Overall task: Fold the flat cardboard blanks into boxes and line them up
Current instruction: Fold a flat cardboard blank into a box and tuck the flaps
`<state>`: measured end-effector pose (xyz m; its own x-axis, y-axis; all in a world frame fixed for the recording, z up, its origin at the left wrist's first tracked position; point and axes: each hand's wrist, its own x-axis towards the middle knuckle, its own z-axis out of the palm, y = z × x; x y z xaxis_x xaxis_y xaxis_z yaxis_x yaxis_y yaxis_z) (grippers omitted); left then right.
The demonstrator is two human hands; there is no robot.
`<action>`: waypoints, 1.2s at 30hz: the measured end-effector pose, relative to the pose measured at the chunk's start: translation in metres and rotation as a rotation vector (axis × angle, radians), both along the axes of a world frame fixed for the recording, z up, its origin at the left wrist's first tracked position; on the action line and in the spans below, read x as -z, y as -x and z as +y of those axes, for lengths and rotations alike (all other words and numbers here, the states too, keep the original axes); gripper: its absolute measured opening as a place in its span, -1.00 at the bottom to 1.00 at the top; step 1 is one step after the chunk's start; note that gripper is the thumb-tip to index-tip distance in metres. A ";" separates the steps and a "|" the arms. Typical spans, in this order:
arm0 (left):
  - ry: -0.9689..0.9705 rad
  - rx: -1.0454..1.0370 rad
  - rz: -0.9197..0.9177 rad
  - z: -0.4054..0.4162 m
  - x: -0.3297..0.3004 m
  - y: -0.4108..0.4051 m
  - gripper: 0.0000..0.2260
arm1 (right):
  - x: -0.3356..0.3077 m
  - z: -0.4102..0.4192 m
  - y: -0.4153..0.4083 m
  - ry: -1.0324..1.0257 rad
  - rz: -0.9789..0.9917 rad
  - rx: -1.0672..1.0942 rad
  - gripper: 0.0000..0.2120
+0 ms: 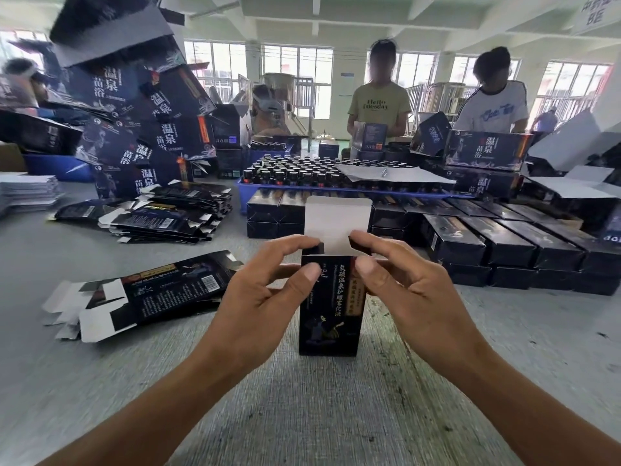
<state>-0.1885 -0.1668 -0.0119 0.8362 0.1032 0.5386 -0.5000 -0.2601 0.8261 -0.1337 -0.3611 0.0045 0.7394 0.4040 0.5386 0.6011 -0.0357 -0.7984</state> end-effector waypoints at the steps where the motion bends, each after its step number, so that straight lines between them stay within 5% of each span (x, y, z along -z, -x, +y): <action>1: -0.016 -0.003 -0.005 0.000 -0.001 0.001 -0.75 | 0.000 0.000 0.000 -0.039 0.016 -0.011 -0.67; 5: -0.070 -0.002 -0.028 0.000 -0.002 0.002 -0.78 | 0.000 0.001 0.002 -0.167 0.040 -0.034 -0.81; 9: -0.065 0.010 -0.041 0.002 -0.002 0.002 -0.79 | -0.002 0.000 0.004 -0.199 0.040 -0.017 -0.66; 29: 0.069 -0.111 -0.083 -0.003 -0.001 0.000 -0.72 | -0.004 0.002 0.010 -0.189 -0.038 0.065 -0.83; 36: -0.025 -0.098 -0.083 -0.004 -0.002 0.003 -0.70 | -0.001 0.002 0.007 -0.140 -0.098 0.087 -0.82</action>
<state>-0.1919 -0.1708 -0.0095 0.7751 0.1679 0.6092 -0.5377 -0.3310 0.7754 -0.1411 -0.3588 0.0057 0.7097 0.2568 0.6560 0.6754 0.0166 -0.7372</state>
